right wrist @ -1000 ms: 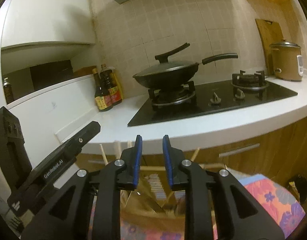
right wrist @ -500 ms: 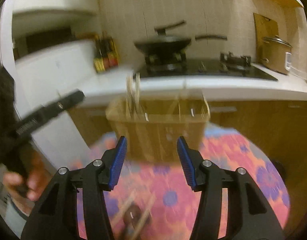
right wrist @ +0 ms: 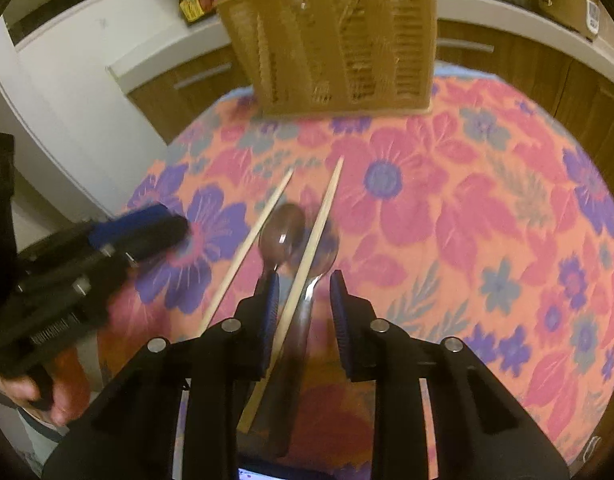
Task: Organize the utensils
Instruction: 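Grasp a chopstick with the left tool while the right tool grasps another chopstick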
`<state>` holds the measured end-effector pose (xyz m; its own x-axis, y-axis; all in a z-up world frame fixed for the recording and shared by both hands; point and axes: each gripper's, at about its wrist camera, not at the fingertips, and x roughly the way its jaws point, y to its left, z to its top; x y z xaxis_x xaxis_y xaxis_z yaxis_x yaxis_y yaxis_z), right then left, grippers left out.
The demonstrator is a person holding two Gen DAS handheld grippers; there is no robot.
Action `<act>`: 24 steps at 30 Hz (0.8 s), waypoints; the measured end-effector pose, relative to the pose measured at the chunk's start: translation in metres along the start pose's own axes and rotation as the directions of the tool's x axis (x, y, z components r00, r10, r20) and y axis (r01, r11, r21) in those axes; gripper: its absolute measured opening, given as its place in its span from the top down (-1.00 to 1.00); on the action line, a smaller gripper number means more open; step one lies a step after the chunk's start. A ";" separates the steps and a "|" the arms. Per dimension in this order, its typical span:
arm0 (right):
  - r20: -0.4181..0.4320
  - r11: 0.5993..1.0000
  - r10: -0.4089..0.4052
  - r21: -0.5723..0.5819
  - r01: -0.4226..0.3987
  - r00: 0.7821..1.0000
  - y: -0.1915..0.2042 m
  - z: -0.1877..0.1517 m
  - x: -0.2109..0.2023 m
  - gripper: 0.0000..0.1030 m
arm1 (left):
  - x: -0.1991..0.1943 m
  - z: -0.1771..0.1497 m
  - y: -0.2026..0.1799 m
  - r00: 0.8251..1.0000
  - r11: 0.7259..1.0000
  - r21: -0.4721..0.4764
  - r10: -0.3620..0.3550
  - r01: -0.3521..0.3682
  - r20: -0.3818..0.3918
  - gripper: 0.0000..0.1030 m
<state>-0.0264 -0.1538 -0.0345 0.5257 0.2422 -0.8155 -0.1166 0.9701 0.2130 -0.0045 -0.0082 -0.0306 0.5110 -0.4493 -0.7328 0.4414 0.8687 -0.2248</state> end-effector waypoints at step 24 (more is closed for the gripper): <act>-0.035 0.995 -0.095 -0.019 0.095 0.995 -0.052 0.016 -0.001 0.80 | 0.032 -0.009 -0.029 0.984 0.986 0.123 0.126 -0.110 -0.129 0.57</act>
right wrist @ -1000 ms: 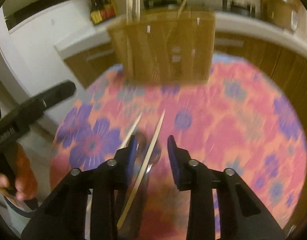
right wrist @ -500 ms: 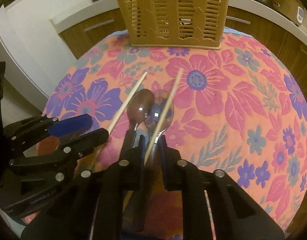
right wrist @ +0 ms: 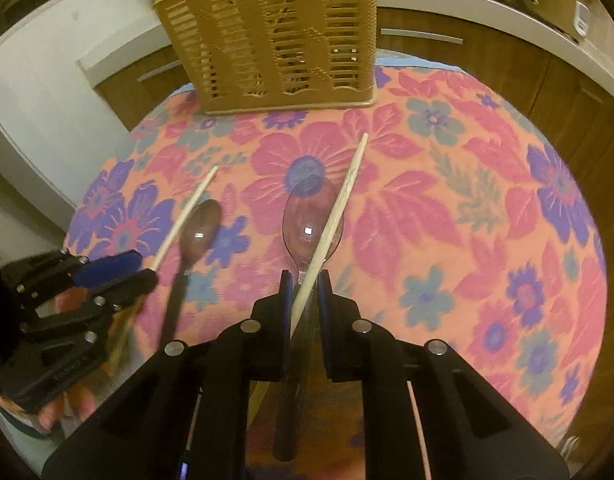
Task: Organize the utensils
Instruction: 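Grasp a chopstick with the left tool while the right tool grasps another chopstick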
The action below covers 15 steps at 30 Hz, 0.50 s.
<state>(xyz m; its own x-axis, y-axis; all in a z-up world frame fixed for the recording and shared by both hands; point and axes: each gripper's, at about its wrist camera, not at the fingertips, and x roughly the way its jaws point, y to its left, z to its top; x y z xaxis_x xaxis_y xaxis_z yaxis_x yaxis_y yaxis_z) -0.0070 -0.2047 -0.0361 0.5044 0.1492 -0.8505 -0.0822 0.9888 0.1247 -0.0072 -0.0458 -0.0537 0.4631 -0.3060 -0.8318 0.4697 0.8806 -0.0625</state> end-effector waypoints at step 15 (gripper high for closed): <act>-0.058 0.985 0.164 0.062 -0.160 0.985 -0.043 0.001 0.004 0.79 | 0.005 0.007 -0.010 1.000 1.000 0.026 0.004 -0.004 -0.021 0.36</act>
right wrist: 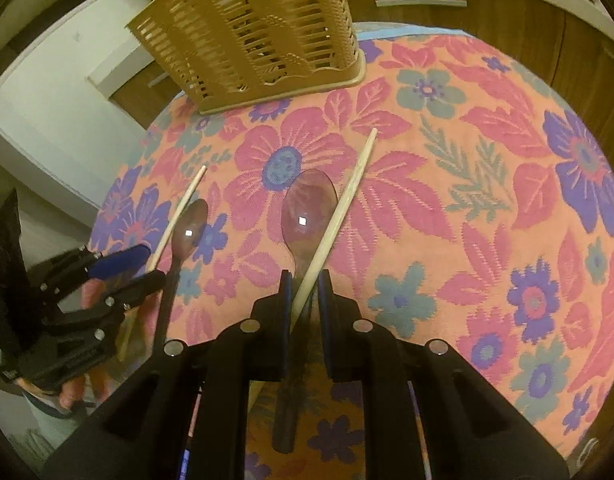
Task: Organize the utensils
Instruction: 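Grasp a chopstick with the left tool while the right tool grasps another chopstick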
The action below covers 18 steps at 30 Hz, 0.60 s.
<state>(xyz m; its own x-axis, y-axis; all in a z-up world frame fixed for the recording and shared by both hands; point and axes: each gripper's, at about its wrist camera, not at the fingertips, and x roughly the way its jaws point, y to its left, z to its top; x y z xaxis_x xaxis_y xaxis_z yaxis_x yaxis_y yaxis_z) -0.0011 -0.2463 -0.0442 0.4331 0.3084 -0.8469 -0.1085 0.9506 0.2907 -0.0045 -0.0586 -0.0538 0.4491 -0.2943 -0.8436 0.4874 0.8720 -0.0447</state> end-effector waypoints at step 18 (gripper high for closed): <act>0.019 0.998 -0.064 0.006 0.064 0.998 -0.021 -0.001 -0.015 1.00 | -0.003 0.006 0.027 0.999 0.989 -0.147 -0.001 0.007 0.043 0.93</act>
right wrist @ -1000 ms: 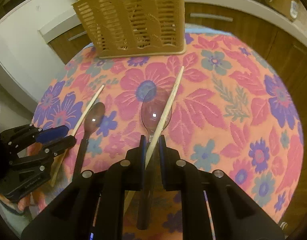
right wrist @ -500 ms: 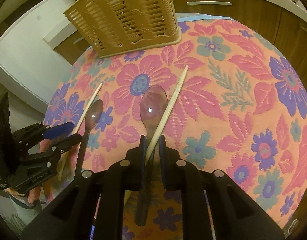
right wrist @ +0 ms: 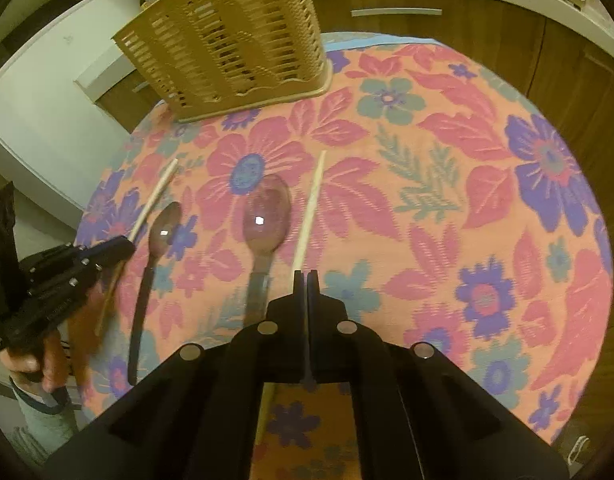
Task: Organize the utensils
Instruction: 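Grasp a chopstick with the left tool while the right tool grasps another chopstick, then carry both chopsticks over the tan holder and open both tools to drop them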
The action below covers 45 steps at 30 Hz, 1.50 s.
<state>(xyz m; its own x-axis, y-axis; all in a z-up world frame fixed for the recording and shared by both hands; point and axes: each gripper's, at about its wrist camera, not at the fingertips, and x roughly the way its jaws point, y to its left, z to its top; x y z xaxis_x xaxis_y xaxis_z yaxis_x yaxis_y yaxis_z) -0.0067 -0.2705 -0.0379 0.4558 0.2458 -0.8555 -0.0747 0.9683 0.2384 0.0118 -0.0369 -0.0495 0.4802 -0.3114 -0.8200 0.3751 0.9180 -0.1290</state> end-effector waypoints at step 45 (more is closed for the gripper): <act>0.354 0.971 0.146 -0.229 -0.066 0.924 0.086 0.121 -0.078 0.93 | -0.100 0.147 0.006 0.878 0.971 0.126 -0.240 0.205 0.415 0.92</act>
<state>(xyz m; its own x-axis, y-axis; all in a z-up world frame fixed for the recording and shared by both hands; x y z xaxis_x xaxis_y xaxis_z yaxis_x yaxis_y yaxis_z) 0.0590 -0.2120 0.1047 0.7239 0.3525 -0.5930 -0.3054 0.9345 0.1827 0.0825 -0.0360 0.1138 0.6608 -0.5953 -0.4571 0.5627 0.7960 -0.2231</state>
